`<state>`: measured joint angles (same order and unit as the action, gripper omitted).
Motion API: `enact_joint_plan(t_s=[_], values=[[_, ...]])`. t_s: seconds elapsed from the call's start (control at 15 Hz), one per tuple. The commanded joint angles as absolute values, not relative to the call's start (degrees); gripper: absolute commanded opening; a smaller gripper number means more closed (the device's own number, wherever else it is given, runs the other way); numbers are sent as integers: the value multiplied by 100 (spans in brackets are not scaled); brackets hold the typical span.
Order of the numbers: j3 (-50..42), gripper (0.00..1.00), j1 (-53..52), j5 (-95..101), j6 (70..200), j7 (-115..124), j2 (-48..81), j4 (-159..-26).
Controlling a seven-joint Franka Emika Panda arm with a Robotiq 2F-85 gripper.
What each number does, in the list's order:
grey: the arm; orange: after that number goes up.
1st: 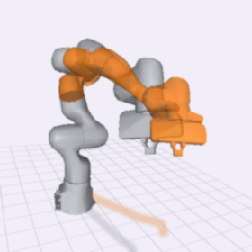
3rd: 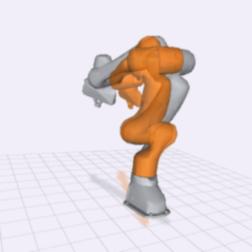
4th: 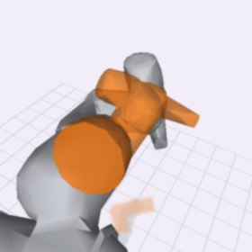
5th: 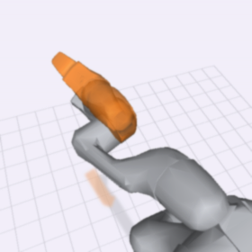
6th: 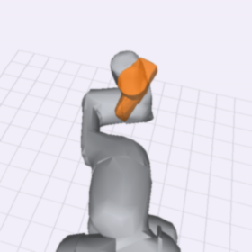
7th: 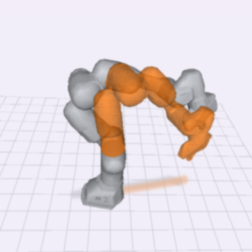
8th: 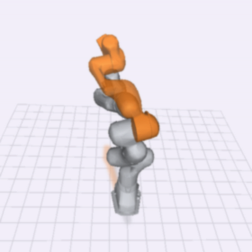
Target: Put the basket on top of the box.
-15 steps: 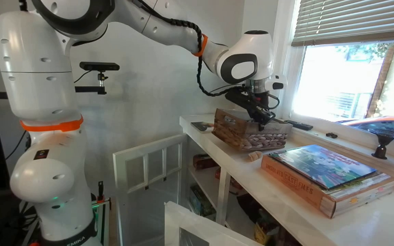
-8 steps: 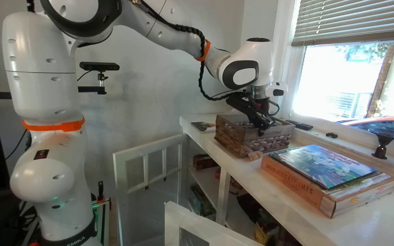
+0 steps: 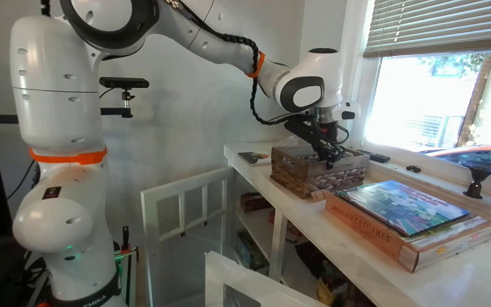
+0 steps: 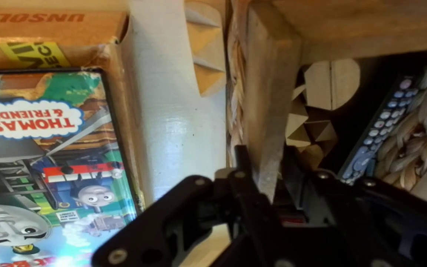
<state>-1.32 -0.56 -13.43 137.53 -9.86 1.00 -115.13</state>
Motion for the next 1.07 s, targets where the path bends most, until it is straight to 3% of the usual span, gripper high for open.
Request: enact_joint_plan(t_s=[0.0,0.33,1.0], values=[[-41,63,-65,-1120,13770,-444,54,-11387],[34,99,-93,-677,13352,818,-220,-11476],[272,100,-67,-298,13207,3128,-583,-11901]])
